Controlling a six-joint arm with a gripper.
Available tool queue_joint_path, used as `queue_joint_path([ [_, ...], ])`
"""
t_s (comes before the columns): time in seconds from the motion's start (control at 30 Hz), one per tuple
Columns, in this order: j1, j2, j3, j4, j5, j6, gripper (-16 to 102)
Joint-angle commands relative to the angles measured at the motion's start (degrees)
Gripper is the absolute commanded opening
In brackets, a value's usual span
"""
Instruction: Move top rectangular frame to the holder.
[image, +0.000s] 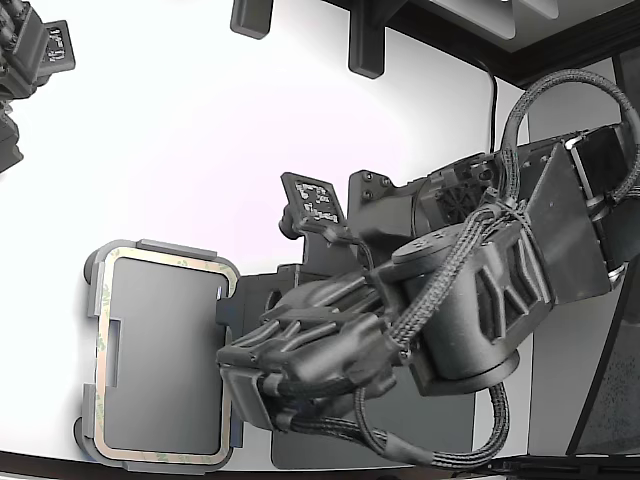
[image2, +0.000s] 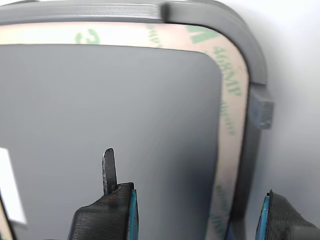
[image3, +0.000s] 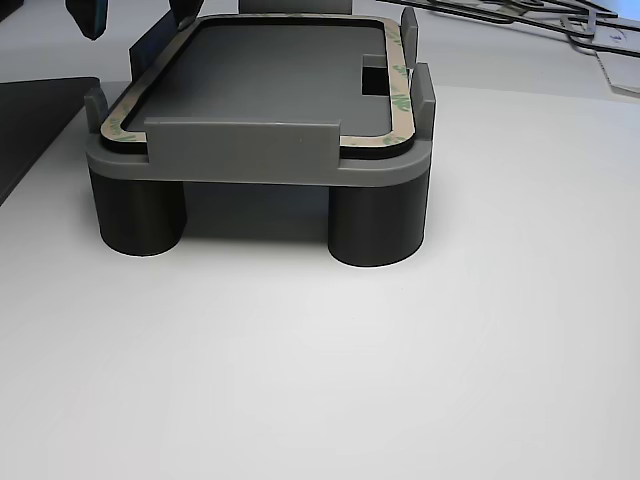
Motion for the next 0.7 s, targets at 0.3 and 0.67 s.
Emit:
queue_joint_path([
  [0.3,0.09,17.05,3.08,-5.98,22.68,-45.97,100],
  [0.67,-16.88,50.01,34.98,-26.89,10.2,-94.92,100],
])
